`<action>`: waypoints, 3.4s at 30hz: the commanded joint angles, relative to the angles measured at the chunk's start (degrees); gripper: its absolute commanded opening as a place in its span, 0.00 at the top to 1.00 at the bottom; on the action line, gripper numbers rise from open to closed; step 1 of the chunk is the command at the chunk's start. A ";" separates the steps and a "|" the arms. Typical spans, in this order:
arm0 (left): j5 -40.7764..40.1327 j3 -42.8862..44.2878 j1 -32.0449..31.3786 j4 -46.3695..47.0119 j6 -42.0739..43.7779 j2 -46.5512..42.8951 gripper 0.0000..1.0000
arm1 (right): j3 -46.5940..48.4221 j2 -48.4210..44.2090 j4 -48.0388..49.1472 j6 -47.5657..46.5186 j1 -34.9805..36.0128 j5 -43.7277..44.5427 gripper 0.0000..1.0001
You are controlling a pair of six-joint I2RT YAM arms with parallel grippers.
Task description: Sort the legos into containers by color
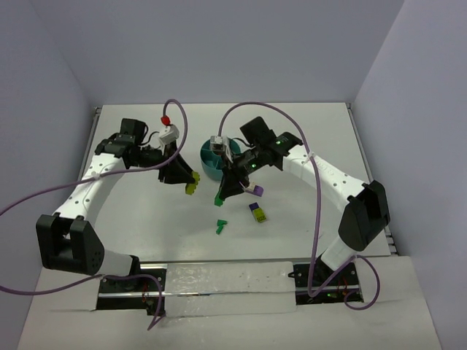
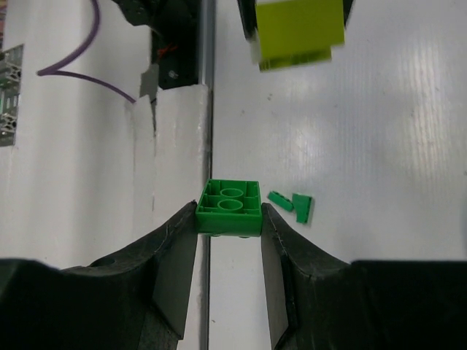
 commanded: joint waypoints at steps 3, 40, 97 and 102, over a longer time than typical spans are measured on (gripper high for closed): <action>-7.41 -5.12 2.30 26.49 -23.48 -3.54 1.00 | -3.64 -4.68 11.47 9.01 -3.38 16.71 1.00; -37.29 -24.58 2.97 76.77 -54.78 -14.86 1.00 | 2.04 8.41 23.63 24.78 1.00 58.21 1.00; -24.91 -29.75 -2.12 130.84 -53.39 19.57 0.79 | 5.50 3.84 17.54 25.26 -6.01 51.70 0.07; -24.86 -29.88 -2.35 131.70 -52.44 21.42 0.70 | 5.87 4.14 17.23 25.15 -6.40 51.31 0.07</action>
